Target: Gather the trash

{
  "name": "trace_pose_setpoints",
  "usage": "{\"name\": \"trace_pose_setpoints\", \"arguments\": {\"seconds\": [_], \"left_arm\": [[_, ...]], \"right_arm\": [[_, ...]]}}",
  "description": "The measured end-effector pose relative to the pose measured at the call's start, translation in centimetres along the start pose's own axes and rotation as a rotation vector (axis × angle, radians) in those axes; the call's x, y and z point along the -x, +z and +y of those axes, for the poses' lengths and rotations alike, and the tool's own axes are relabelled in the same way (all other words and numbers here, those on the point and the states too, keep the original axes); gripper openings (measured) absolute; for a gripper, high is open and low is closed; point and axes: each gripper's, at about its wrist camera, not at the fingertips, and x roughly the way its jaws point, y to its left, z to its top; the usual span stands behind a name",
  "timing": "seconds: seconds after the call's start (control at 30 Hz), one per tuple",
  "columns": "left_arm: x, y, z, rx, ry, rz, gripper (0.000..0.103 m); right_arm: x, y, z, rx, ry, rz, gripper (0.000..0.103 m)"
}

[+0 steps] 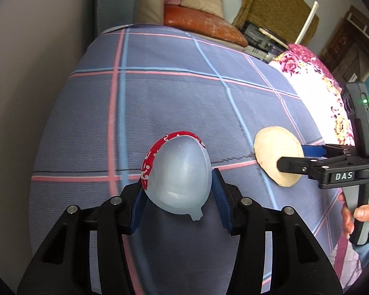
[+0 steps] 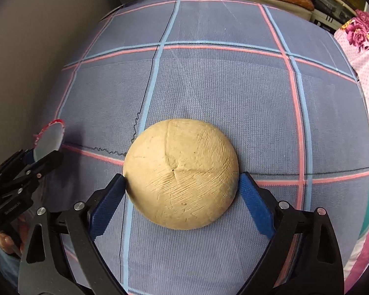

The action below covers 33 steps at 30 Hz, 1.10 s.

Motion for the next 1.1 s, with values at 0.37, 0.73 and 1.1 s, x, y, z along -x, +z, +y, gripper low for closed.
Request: {"name": "trace_pose_setpoints", "arguments": {"seconds": [0.37,0.73,1.1], "left_arm": [[0.1,-0.1,-4.2,-0.053,-0.031,-0.005,0.051],[1.4,-1.0,-1.0,0.008,0.014,-0.006,0.051],[0.7,-0.8,-1.8,0.000,-0.015,0.002,0.051]], "right_arm": [[3.4,-1.4,-2.6,-0.047,0.027,0.006,0.069],[-0.5,-0.6,0.0,-0.034,0.021,-0.013,0.088],[2.1,-0.3,-0.5,-0.041,0.133,-0.047,0.057]]}}
